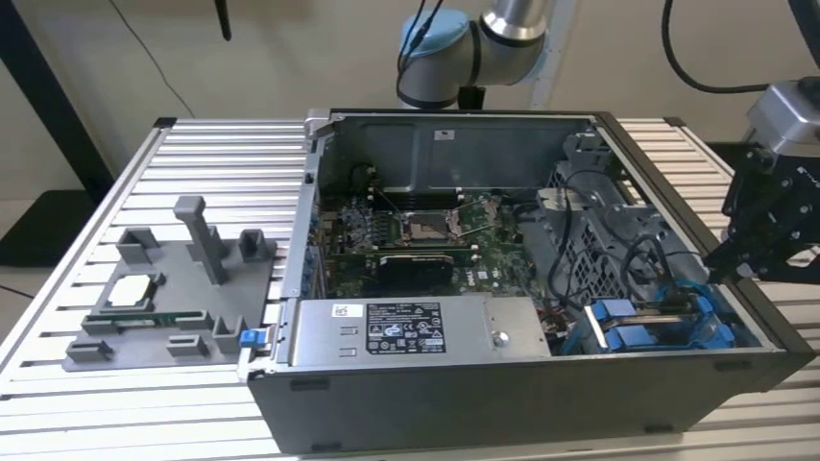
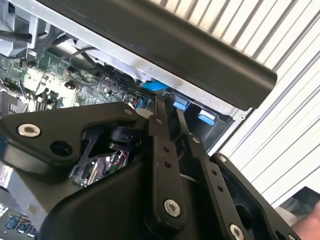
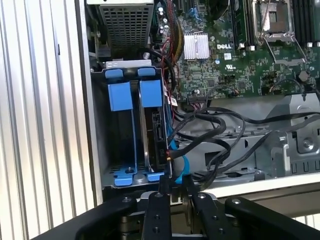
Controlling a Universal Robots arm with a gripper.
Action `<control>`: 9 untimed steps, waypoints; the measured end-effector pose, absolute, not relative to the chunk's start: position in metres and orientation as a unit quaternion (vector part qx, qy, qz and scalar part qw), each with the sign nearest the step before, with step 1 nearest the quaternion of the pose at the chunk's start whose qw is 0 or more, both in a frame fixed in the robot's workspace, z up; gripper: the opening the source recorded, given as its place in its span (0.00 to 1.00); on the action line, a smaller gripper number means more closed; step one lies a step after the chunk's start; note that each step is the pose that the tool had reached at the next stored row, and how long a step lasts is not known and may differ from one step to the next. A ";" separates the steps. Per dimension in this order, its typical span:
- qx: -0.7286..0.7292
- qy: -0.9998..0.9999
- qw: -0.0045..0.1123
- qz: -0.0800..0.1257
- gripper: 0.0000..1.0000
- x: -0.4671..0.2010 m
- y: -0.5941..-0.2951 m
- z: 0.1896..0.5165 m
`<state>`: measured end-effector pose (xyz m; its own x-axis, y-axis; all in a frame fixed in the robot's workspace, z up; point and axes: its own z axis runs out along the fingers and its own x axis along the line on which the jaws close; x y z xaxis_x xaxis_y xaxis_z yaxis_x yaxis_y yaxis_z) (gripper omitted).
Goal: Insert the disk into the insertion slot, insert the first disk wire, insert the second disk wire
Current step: 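Insert the second disk wire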
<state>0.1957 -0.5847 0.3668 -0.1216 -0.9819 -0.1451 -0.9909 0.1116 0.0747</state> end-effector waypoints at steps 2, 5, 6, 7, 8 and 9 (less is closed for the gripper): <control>-0.662 0.744 0.035 0.079 1.00 0.196 -0.585 0.366; -0.662 0.744 0.044 0.082 1.00 0.195 -0.585 0.365; -0.662 0.743 0.046 0.083 0.00 0.195 -0.585 0.365; -0.662 0.743 0.048 0.083 0.00 0.195 -0.584 0.364; -0.662 0.743 0.049 0.083 0.00 0.195 -0.584 0.364; -0.662 0.743 0.049 0.083 0.00 0.195 -0.584 0.364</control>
<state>0.1953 -0.5845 0.3639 -0.1180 -0.9761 -0.1823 -0.9923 0.1092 0.0579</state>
